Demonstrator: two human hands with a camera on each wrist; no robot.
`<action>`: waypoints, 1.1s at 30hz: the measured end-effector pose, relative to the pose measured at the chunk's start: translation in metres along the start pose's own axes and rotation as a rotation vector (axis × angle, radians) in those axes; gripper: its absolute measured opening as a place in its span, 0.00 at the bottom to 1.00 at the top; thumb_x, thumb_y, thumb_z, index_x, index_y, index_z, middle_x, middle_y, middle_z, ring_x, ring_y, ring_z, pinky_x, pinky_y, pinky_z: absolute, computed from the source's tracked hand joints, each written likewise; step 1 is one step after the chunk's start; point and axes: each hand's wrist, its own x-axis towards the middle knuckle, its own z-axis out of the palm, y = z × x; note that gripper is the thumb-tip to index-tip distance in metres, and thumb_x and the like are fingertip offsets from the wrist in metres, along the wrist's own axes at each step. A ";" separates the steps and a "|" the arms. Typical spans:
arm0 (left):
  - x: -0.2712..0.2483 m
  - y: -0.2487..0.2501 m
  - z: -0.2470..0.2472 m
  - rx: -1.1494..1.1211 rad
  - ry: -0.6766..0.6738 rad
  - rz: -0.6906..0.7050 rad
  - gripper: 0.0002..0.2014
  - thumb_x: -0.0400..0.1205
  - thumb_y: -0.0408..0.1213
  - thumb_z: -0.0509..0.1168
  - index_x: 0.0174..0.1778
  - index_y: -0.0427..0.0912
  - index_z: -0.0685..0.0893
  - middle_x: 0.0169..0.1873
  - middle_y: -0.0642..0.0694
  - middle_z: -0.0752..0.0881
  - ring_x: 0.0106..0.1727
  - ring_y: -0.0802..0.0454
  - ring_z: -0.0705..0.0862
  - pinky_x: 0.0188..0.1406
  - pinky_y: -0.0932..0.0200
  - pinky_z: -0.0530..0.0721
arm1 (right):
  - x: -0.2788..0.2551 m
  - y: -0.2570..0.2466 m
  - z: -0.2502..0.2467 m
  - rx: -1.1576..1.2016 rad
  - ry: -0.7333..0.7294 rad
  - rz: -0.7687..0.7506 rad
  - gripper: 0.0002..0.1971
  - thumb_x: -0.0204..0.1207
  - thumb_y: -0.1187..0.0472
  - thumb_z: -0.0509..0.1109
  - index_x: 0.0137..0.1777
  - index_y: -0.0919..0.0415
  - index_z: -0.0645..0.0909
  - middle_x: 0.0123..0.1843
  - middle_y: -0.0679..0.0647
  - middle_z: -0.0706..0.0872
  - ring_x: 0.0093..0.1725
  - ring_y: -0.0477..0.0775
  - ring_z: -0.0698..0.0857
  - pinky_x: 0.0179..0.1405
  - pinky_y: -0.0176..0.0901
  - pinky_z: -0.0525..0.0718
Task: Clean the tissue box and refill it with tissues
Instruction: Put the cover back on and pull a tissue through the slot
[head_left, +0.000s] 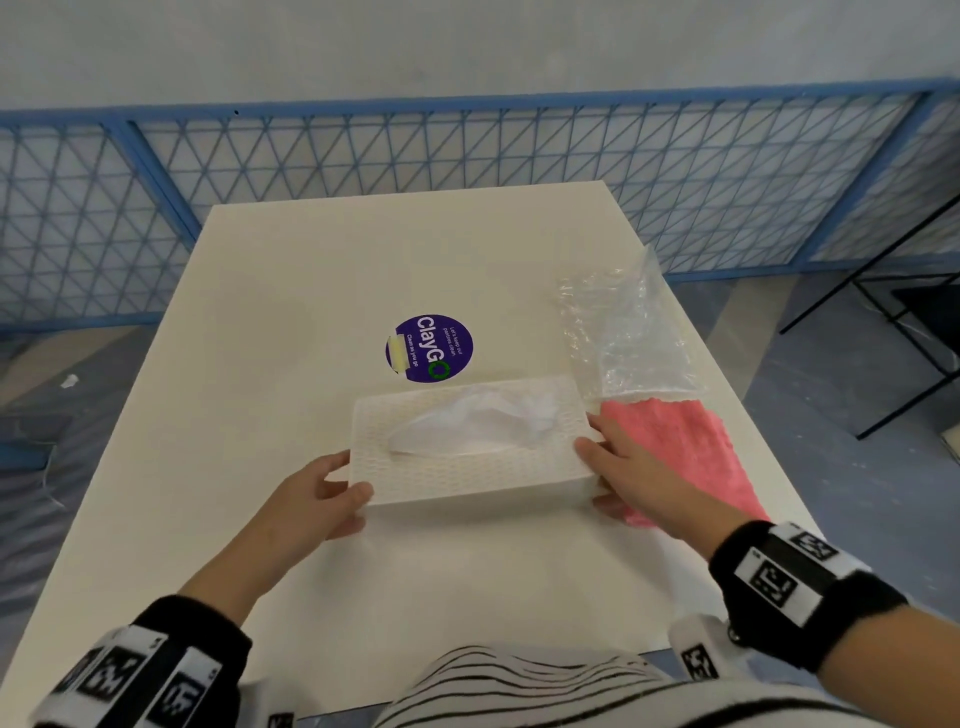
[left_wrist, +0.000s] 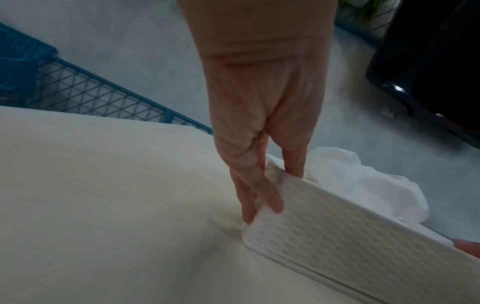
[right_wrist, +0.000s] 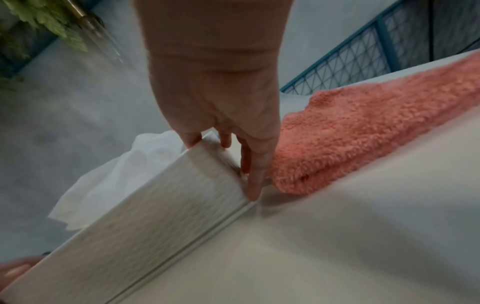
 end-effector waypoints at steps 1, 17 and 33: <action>0.001 0.001 0.000 -0.020 0.016 0.005 0.22 0.82 0.32 0.66 0.72 0.45 0.75 0.52 0.40 0.89 0.47 0.45 0.88 0.38 0.68 0.88 | 0.001 -0.002 0.000 -0.002 0.001 -0.014 0.25 0.84 0.49 0.59 0.79 0.42 0.59 0.47 0.46 0.80 0.37 0.48 0.81 0.51 0.50 0.82; 0.050 0.034 0.014 -0.099 0.247 0.137 0.15 0.81 0.24 0.64 0.64 0.30 0.81 0.40 0.47 0.85 0.38 0.52 0.82 0.39 0.65 0.87 | 0.055 -0.051 0.000 -0.095 0.057 -0.081 0.33 0.85 0.57 0.57 0.84 0.44 0.44 0.84 0.56 0.59 0.79 0.60 0.67 0.78 0.60 0.68; 0.051 0.024 0.015 0.018 0.286 0.183 0.13 0.81 0.32 0.65 0.62 0.37 0.84 0.51 0.46 0.88 0.54 0.44 0.83 0.67 0.41 0.79 | 0.046 -0.040 0.009 -0.124 0.100 -0.090 0.31 0.86 0.56 0.56 0.85 0.50 0.46 0.84 0.55 0.59 0.80 0.58 0.65 0.79 0.52 0.64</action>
